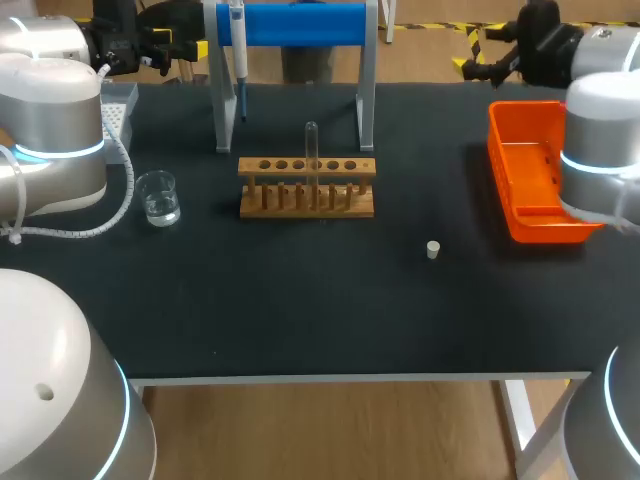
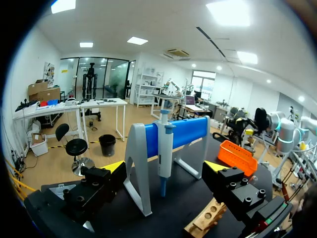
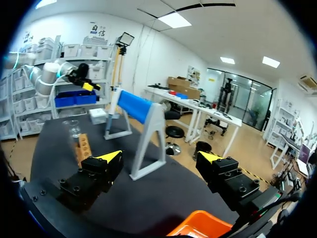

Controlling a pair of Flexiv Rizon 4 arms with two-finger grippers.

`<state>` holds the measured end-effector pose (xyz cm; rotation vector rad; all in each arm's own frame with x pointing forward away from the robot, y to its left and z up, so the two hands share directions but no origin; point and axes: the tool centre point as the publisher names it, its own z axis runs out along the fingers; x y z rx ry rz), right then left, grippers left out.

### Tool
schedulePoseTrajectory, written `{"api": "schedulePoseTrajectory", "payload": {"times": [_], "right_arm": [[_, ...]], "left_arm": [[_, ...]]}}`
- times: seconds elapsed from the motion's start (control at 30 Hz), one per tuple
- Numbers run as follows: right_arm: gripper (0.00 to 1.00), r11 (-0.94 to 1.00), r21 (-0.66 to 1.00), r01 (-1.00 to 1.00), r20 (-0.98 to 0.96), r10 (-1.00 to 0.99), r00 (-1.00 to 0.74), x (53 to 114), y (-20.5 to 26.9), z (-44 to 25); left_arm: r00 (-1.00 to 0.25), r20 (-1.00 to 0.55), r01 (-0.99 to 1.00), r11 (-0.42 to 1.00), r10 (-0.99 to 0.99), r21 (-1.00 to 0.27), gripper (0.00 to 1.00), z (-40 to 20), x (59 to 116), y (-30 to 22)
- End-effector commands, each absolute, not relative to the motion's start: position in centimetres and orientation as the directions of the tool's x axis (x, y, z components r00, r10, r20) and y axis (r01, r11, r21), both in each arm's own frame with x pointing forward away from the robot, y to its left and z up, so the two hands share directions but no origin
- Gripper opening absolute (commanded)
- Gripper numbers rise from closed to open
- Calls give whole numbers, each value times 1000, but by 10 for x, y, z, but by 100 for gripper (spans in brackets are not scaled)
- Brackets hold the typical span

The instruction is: Invert the test tube, pick up the pipette, mount the tip to pipette, aspirate from beaker and dispense into the tube, eject the tip, return the pipette, and cap with the stopper.

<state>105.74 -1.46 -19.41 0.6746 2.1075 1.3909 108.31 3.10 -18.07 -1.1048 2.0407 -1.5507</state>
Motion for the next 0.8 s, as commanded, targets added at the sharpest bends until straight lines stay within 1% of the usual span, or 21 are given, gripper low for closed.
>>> {"api": "schedulePoseTrajectory", "payload": {"times": [0.03, 0.2, 0.3, 0.4, 0.8], "right_arm": [[100, 323, 941, 100, -131, 621, -773, 990, -29, -187], [100, 288, 954, 85, -99, 569, -816, 942, -12, -190], [100, 306, 951, 42, -138, 544, -828, 919, 2, -199], [100, 301, 952, 48, -125, 528, -840, 899, 16, -210], [100, 234, 972, 33, -90, 498, -863, 867, 59, -242]], "left_arm": [[-633, 174, -369, 96, -754, -925, 100, -181, 1083, 31], [-633, 174, -369, 96, -754, -925, 100, -181, 1083, 31], [-633, 174, -369, 96, -754, -925, 100, -181, 1083, 31], [-633, 174, -369, 96, -754, -925, 100, -181, 1083, 31], [-633, 174, -369, 96, -754, -925, 100, -181, 1083, 31]]}}
